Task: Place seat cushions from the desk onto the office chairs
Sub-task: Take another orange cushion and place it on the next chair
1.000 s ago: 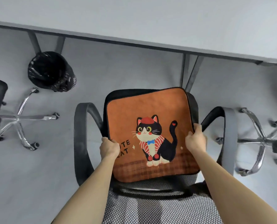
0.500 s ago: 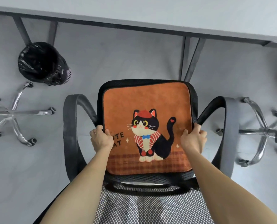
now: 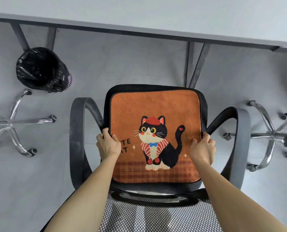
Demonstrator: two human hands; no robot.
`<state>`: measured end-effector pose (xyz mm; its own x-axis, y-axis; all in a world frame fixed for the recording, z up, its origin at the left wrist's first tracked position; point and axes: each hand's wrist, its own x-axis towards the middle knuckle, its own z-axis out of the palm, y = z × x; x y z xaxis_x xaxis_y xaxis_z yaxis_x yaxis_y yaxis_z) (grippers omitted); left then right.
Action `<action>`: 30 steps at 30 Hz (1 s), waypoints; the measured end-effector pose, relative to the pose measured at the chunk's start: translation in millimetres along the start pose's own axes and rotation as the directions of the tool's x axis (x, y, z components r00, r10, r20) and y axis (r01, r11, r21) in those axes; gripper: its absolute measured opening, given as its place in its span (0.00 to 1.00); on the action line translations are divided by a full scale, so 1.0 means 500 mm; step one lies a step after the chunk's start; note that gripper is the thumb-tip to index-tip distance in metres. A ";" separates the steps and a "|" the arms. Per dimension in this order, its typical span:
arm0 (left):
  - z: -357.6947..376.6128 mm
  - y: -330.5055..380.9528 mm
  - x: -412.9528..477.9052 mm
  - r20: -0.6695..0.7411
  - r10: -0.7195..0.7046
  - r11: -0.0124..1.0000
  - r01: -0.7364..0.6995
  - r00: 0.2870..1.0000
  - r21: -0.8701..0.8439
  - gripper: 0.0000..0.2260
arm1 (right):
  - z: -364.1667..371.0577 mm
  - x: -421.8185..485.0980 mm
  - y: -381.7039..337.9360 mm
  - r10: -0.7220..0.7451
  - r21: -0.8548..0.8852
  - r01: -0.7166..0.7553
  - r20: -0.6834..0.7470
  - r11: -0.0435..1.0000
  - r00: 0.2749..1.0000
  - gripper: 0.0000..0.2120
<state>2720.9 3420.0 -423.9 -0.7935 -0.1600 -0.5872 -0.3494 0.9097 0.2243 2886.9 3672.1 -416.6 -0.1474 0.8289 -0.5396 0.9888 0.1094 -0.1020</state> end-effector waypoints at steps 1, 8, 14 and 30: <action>0.001 0.001 -0.005 0.008 0.011 1.000 -0.011 1.000 0.005 0.20 | 0.001 -0.002 -0.002 0.006 -0.006 -0.006 -0.007 1.000 1.000 0.22; 0.017 -0.010 -0.020 0.109 0.463 0.815 -0.471 0.880 0.339 0.30 | 0.030 -0.025 -0.006 -0.248 -0.087 0.241 -0.086 0.967 0.965 0.26; 0.058 -0.021 0.001 0.289 0.402 0.747 -0.494 0.869 0.444 0.34 | 0.072 -0.004 0.018 -0.411 -0.139 0.406 -0.007 0.903 0.912 0.30; 0.054 -0.008 0.028 0.406 0.342 0.681 -0.521 0.848 0.514 0.35 | 0.095 0.004 0.036 -0.310 -0.199 0.341 0.172 0.919 0.935 0.32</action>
<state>2724.7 3424.4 -453.9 -0.5898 0.3311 -0.7366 0.4320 0.9000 0.0587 2903.2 3650.0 -459.2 -0.4485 0.6469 -0.6168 0.8634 0.4921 -0.1116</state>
